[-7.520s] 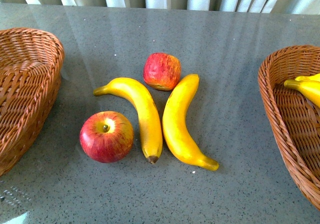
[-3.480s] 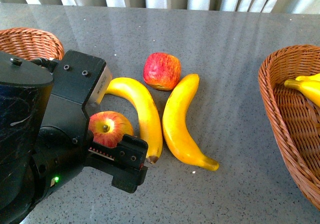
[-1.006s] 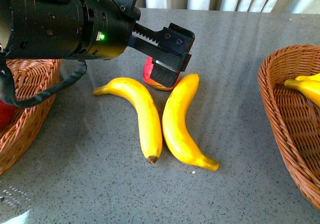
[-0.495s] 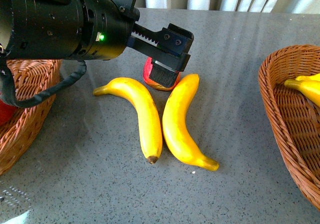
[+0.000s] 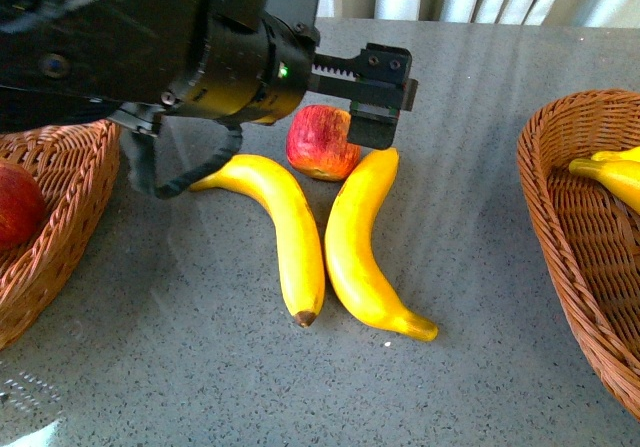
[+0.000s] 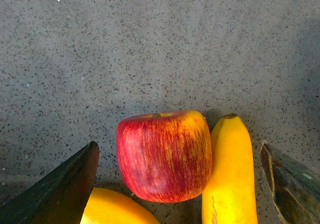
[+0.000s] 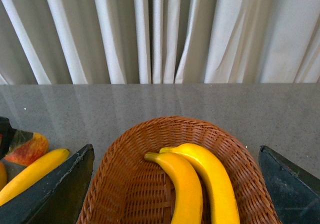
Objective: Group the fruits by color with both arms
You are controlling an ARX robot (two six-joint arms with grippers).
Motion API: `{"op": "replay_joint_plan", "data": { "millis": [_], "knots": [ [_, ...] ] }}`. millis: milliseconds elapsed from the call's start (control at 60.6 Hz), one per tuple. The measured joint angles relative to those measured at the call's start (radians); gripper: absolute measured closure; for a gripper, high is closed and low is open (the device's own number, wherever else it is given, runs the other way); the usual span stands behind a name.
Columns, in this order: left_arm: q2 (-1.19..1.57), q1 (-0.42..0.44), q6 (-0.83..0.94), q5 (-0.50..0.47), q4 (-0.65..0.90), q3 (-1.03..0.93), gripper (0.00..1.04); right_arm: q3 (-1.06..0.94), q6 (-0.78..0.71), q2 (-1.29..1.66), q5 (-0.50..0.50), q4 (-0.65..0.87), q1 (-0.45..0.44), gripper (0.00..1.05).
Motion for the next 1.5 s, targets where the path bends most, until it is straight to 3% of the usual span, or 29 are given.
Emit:
{"op": "replay_joint_plan", "data": {
  "millis": [1319,1501],
  "knots": [
    [0.179,0.01,-0.013,-0.012,-0.048,0.135,0.09,0.0,0.0,0.0,0.0,0.0,0.0,0.09],
    [0.179,0.01,-0.016,-0.016,-0.049,0.136,0.31,0.0,0.0,0.0,0.0,0.0,0.0,0.09]
  ]
}}
